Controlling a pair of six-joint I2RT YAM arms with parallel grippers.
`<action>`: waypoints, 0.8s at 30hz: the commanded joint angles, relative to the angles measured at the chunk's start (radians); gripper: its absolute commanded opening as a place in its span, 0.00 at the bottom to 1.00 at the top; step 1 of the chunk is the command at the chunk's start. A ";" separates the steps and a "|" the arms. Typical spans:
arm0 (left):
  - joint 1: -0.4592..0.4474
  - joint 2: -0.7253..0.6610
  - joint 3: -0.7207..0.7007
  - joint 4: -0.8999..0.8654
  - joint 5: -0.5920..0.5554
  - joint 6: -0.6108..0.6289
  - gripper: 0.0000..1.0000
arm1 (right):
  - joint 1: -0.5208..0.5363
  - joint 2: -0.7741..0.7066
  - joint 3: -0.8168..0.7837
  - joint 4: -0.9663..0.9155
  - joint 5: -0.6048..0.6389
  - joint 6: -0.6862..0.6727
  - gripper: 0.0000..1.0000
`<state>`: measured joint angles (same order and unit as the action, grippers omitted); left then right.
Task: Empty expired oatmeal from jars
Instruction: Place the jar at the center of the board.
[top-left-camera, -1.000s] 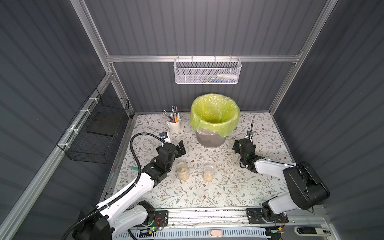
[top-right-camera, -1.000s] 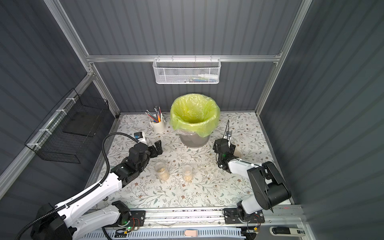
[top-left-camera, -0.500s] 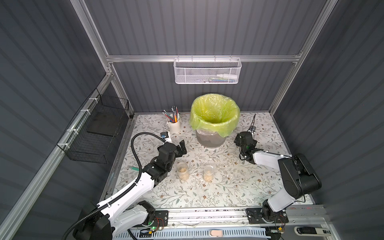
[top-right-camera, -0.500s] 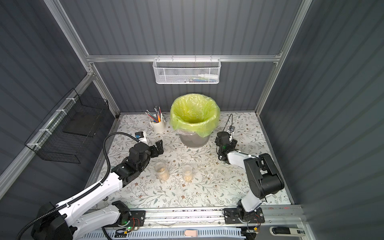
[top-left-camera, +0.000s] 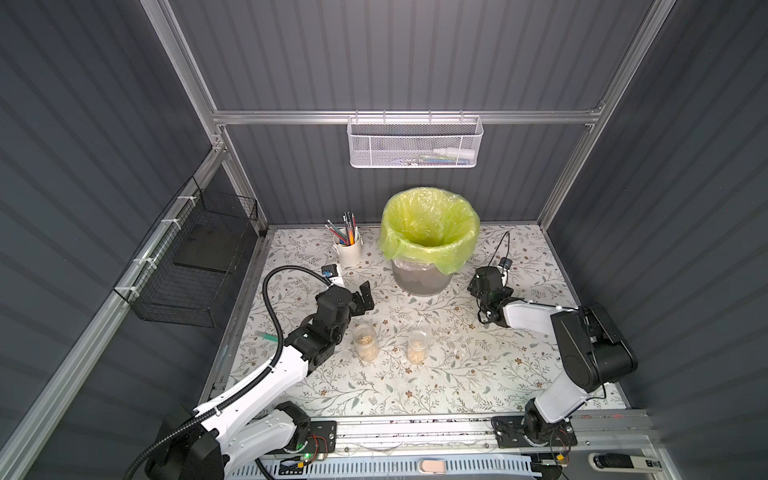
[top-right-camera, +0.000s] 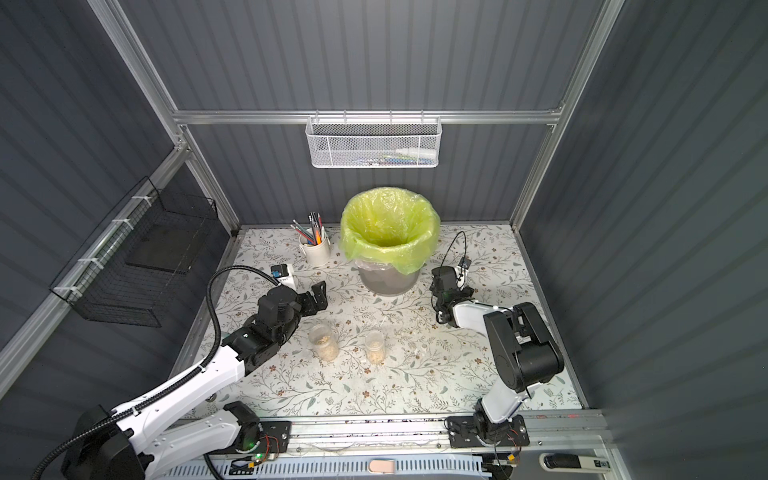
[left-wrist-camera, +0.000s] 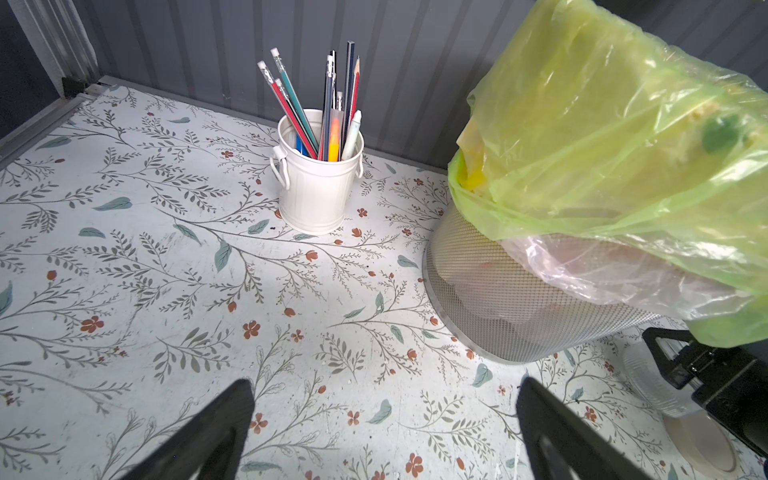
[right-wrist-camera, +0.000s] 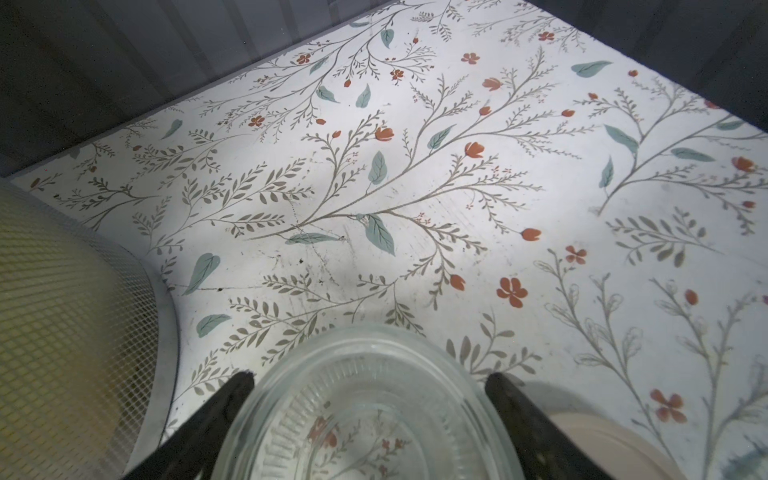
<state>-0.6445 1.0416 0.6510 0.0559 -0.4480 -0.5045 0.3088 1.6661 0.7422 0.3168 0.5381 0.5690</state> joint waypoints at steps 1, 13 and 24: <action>0.000 -0.014 -0.016 0.028 0.015 0.018 1.00 | 0.011 -0.001 -0.009 0.012 0.012 0.010 0.61; 0.000 -0.039 -0.018 0.020 0.037 0.020 1.00 | 0.050 0.057 -0.032 0.004 0.087 0.082 0.62; 0.000 -0.063 -0.032 0.006 0.042 0.015 1.00 | 0.070 0.037 -0.074 0.036 0.099 0.069 0.81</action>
<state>-0.6445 0.9966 0.6304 0.0677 -0.4171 -0.5011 0.3733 1.7081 0.6994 0.3828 0.6331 0.6277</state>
